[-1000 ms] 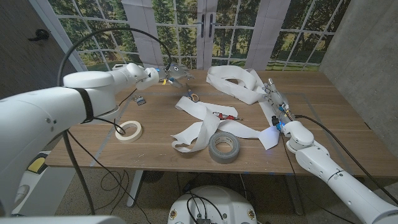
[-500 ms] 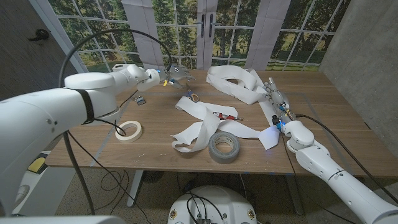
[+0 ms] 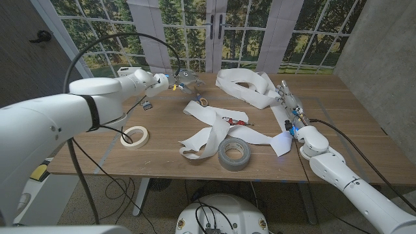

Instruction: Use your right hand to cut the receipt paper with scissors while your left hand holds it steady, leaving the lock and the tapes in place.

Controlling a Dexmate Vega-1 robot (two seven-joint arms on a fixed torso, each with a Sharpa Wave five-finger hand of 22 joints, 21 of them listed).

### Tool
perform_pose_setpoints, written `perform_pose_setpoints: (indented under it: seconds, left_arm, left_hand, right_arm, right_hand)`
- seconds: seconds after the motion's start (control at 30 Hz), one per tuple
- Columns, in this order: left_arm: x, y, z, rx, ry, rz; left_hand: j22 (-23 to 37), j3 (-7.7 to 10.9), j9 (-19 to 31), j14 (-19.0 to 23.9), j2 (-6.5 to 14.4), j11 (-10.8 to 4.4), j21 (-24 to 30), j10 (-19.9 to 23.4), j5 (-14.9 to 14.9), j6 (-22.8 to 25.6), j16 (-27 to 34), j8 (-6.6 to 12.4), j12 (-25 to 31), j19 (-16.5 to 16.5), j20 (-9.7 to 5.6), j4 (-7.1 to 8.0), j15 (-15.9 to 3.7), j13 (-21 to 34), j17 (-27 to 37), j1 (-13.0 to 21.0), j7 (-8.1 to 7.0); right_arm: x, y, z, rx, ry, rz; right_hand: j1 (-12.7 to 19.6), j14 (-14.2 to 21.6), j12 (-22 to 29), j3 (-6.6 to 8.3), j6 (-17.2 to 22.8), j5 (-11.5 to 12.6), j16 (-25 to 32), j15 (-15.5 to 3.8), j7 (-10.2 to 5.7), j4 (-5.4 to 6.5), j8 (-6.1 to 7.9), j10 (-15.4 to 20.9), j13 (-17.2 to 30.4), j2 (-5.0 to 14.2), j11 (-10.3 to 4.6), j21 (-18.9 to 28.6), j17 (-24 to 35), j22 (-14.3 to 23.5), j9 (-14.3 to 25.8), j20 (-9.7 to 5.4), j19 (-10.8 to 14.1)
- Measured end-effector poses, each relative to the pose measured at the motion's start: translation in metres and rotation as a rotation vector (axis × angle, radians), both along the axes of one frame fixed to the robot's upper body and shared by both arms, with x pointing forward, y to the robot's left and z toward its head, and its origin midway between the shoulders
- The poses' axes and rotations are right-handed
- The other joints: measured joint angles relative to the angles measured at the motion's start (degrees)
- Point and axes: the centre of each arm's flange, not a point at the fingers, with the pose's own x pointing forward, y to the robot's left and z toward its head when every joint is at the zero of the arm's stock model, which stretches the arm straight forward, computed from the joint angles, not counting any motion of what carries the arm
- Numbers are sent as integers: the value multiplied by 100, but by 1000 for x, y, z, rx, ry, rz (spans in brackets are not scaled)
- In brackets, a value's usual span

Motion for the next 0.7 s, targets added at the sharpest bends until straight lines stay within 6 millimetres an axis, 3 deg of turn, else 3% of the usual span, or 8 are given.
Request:
perform_pose_setpoints:
  seconds: [0.7]
  left_arm:
    - [3, -2, 4, -36, 12, 39]
  left_hand:
    - [0, -40, 0, 0, 53, -21, 0, 21, 0, 2, 0, 0, 0, 31, -32, -8, 0, 26, 0, -52, -3]
  right_arm:
    - [0, -4, 2, 11, -9, -30]
  right_hand:
    - [0, 0, 0, 17, 0, 0, 0, 0, 1, -17, 0, -1, 0, 0, -1, 0, 13, 0, 0, 23, -22]
